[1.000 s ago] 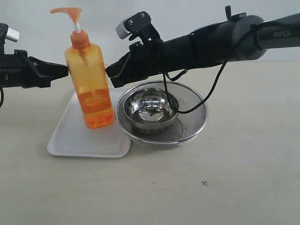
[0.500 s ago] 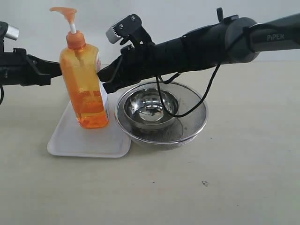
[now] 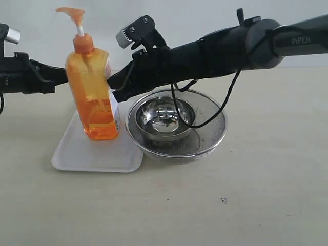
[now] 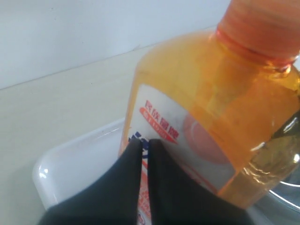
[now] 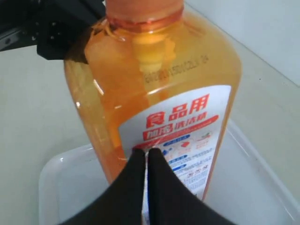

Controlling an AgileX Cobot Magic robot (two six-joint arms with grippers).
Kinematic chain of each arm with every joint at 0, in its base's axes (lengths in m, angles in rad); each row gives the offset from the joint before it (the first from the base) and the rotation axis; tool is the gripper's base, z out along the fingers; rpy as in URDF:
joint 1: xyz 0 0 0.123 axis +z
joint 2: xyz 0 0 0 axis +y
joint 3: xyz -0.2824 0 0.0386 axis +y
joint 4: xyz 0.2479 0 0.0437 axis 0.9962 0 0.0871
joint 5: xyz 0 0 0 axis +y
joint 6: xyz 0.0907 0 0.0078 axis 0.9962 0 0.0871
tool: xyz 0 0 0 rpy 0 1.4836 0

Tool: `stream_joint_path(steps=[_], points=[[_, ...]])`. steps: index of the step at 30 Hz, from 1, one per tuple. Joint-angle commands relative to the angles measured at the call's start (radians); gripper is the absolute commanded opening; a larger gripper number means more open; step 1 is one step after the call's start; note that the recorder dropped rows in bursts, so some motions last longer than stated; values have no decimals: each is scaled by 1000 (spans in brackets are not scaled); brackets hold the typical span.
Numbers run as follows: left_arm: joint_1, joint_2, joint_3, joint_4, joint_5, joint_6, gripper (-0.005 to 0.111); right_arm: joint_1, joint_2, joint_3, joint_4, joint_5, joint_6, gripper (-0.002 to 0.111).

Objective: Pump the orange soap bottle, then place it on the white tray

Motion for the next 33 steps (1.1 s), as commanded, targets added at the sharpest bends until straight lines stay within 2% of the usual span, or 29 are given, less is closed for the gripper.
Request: stream_joint_path(steps=[1, 4, 7, 11, 15, 18, 20, 22, 23, 24, 29, 33], points=[[46, -58, -7, -2, 38, 1, 5, -29, -38, -1, -54, 12, 24, 0], [79, -194, 26, -2, 40, -6, 5, -42, -121, -1, -153, -14, 76, 0], [79, -380, 80, 35, -17, -11, 5, -63, -210, -1, -238, 5, 142, 0], [79, -611, 136, 35, -158, -73, 5, -92, -325, 5, -370, 111, 269, 0], [79, -825, 205, 35, -256, -188, 5, -109, -449, 44, -450, 173, 302, 0], [79, -1052, 315, 42, -294, -259, 5, -109, -566, 124, -490, 138, 306, 0], [79, -1165, 393, 99, -345, -324, 5, -109, -625, 176, -513, 111, 315, 0], [79, -1260, 456, 164, -428, -417, 5, -109, -687, 236, -515, 76, 315, 0], [79, -1352, 520, 208, -495, -528, 5, -109, -739, 300, -507, 32, 315, 0], [79, -1386, 541, 219, -498, -570, 5, -109, -769, 337, -491, 12, 315, 0], [79, -1612, 599, 222, -435, -588, 5, -109, -939, 528, -341, -24, 284, 0], [75, -1752, 599, 222, -435, -588, 5, -109, -1044, 618, -323, -12, 338, 0]])
